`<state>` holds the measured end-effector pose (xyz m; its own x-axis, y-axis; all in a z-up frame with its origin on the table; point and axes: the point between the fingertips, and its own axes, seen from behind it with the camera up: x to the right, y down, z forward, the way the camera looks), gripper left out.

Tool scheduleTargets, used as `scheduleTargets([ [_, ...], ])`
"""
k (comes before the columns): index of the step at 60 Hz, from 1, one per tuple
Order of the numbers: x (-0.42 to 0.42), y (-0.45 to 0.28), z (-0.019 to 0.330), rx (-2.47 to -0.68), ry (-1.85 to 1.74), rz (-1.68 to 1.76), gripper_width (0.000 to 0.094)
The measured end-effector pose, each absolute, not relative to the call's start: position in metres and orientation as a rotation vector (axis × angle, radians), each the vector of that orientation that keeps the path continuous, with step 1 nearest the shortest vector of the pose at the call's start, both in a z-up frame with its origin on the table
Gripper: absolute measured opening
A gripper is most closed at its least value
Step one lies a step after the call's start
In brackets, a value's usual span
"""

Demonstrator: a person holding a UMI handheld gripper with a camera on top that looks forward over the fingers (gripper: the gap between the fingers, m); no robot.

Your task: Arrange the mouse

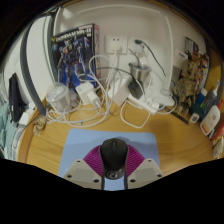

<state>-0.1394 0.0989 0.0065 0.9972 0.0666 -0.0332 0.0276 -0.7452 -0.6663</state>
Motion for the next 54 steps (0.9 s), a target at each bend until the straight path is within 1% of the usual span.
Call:
scheduleTargets([
  [3, -0.139, 0.092, -0.007, -2.439, -0.062, 0.065, 0.0259],
  [6, -0.138, 0.09, -0.008, -2.428, -0.064, 0.059, 0.0259],
  [7, -0.137, 0.09, -0.008, -2.425, -0.065, 0.053, 0.0346],
  [8, -0.138, 0.089, -0.008, -2.425, -0.065, 0.053, 0.0301],
  [16, -0.139, 0.087, -0.009, -2.427, -0.032, 0.07, 0.0426],
  [19, -0.139, 0.088, -0.01, -2.431, -0.022, 0.079, 0.0449],
  [20, -0.139, 0.088, -0.01, -2.434, -0.021, 0.083, 0.0477],
  [21, -0.14, 0.087, -0.01, -2.438, -0.02, 0.088, 0.0552],
  [22, -0.14, 0.086, -0.01, -2.444, -0.018, 0.091, 0.0588],
  [27, -0.134, 0.079, -0.005, -2.474, -0.004, 0.071, 0.0883],
  [29, -0.131, 0.077, 0.002, -2.468, 0.0, 0.062, 0.0849],
  [34, -0.126, 0.076, 0.033, -2.438, 0.019, 0.056, 0.0858],
  [39, -0.126, 0.074, 0.075, -2.392, 0.028, 0.088, 0.0851],
  [43, -0.125, 0.073, 0.116, -2.342, 0.028, 0.107, 0.0851],
  [54, -0.118, 0.063, 0.245, -2.178, 0.047, 0.113, 0.0851],
])
